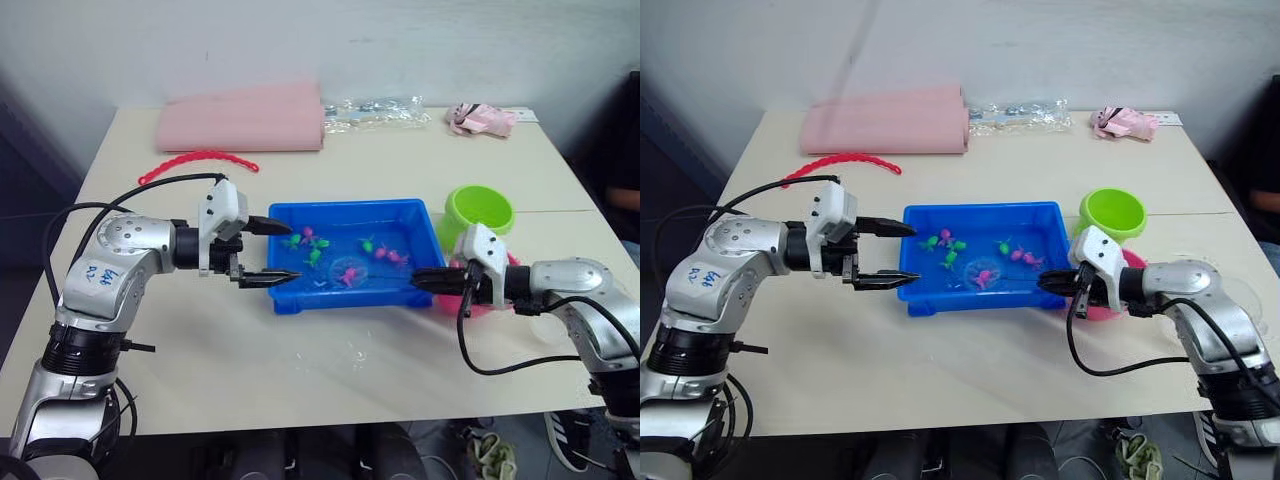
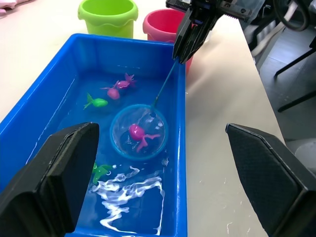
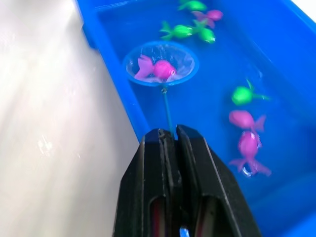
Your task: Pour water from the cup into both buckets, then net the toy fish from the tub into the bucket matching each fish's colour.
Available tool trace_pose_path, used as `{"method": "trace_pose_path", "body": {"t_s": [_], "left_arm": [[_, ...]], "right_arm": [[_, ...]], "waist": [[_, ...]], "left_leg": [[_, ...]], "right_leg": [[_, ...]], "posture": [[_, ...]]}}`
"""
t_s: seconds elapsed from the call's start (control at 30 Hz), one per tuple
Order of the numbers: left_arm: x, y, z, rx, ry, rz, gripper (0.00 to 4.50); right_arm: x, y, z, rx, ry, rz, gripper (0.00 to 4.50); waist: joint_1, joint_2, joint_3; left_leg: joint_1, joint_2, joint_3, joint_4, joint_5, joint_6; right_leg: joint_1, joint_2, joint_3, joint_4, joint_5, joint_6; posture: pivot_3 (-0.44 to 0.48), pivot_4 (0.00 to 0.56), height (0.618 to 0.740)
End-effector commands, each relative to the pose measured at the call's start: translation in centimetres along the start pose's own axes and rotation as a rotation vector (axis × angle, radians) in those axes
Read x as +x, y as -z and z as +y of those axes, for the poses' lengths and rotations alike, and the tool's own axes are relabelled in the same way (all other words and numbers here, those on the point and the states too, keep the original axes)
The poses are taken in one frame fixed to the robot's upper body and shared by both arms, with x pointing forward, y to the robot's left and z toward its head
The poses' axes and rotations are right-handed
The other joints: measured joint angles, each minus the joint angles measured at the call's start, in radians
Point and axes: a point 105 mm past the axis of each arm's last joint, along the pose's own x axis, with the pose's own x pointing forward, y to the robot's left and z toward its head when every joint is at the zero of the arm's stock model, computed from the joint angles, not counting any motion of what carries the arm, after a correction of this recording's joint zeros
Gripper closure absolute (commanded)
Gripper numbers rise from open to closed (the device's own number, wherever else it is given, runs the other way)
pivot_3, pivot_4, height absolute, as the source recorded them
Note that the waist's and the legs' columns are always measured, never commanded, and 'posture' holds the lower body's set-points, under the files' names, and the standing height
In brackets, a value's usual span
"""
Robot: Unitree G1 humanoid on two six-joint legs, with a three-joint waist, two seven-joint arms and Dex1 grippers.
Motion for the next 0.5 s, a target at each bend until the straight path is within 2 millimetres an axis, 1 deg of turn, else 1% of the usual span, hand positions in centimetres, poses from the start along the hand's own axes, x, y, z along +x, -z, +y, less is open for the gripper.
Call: {"method": "trace_pose_path", "body": {"t_s": [0.03,0.1,0.2,0.37,0.5], "left_arm": [[0.0,-1.5,-0.1,0.004,0.022,-0.071,0.03],[0.4,-1.9,-0.2,-0.007,0.046,-0.099,0.03],[1.5,-2.6,0.0,-0.024,0.080,-0.150,0.03],[3.8,-3.7,-0.3,-0.025,0.182,-0.220,0.03],[5.2,-4.4,-0.1,-0.012,0.227,-0.250,0.03]], "right_arm": [[-1.9,-1.5,0.0,0.018,0.085,-0.047,4.50],[-2.6,-1.5,0.0,0.036,0.131,-0.050,4.50],[-4.3,-1.9,0.2,0.084,0.226,-0.080,4.50],[-7.6,-2.9,1.4,0.116,0.381,-0.111,4.50],[-10.5,-3.1,2.1,0.116,0.511,-0.093,4.50]], "waist": [[0.001,0.000,0.000],[0.004,0.000,0.000],[0.019,0.000,0.000],[0.028,0.000,0.000],[0.026,0.000,0.000]], "left_leg": [[0.000,0.000,0.000,0.000,0.000,0.000],[0.000,0.000,0.000,0.000,0.000,0.000],[0.000,0.000,0.000,0.000,0.000,0.000],[0.000,0.000,0.000,0.000,0.000,0.000],[0.000,-0.001,0.000,0.000,0.000,0.000]], "right_leg": [[0.000,0.000,0.000,0.000,0.000,0.000],[0.000,0.000,0.000,0.000,0.000,0.000],[0.000,0.000,0.000,0.000,0.000,0.000],[0.000,0.000,0.000,0.000,0.000,0.000],[0.000,0.000,0.000,0.000,0.000,0.000]], "posture": [[0.000,0.150,0.738],[0.000,0.150,0.738],[0.000,0.150,0.738],[0.000,0.150,0.738],[0.000,0.150,0.738]]}}
